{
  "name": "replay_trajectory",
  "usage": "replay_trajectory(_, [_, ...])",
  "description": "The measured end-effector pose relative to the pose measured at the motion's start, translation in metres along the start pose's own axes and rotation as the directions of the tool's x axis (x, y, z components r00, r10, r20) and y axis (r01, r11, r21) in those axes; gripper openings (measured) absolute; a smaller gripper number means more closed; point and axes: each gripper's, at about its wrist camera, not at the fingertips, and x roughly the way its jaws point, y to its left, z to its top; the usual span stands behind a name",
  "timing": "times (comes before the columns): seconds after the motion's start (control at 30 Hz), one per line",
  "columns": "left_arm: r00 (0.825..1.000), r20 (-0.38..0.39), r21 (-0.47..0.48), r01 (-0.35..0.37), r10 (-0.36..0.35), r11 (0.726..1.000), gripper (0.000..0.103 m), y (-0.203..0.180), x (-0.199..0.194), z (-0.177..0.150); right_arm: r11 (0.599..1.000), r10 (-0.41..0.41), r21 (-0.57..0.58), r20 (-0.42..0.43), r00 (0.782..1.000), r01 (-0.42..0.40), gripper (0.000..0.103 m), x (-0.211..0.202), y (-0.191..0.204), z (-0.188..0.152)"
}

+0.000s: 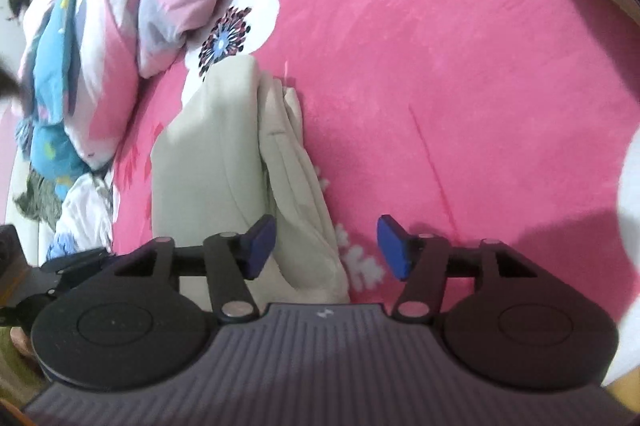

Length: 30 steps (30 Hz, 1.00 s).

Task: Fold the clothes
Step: 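Press the folded beige sweatshirt flat with both open tools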

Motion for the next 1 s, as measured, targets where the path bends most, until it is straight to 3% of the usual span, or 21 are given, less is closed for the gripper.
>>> replay_trajectory(0.2, [0.977,-0.091,-0.188,-0.206,0.192,0.96,0.069,0.043,0.005,0.011,0.993,-0.086,-0.085,0.019,0.996,0.087,0.063,0.026,0.042,0.008])
replay_trajectory(0.37, [0.964,-0.122,-0.209,-0.256,0.235,0.944,0.077,0.045,0.012,0.013,0.948,-0.169,-0.273,-0.003,0.986,0.162,0.068,0.05,0.085,0.001])
replay_trajectory(0.47, [0.955,-0.141,-0.221,-0.287,0.26,0.932,0.079,0.047,0.016,0.014,0.911,-0.247,-0.345,-0.024,0.969,0.224,0.074,0.068,0.097,-0.007])
replay_trajectory(0.57, [0.948,-0.157,-0.233,-0.306,0.275,0.923,0.079,0.048,0.019,0.015,0.884,-0.349,-0.343,-0.029,0.937,0.318,0.087,0.079,0.092,-0.012])
replay_trajectory(0.6, [0.949,-0.159,-0.235,-0.306,0.274,0.923,0.08,0.048,0.019,0.015,0.876,-0.375,-0.339,-0.031,0.927,0.343,0.088,0.082,0.09,-0.014])
replay_trajectory(1.0, [0.945,-0.166,-0.23,-0.315,0.282,0.921,0.084,0.048,0.02,0.016,0.881,-0.401,-0.288,-0.034,0.915,0.376,0.09,0.078,0.087,-0.016])
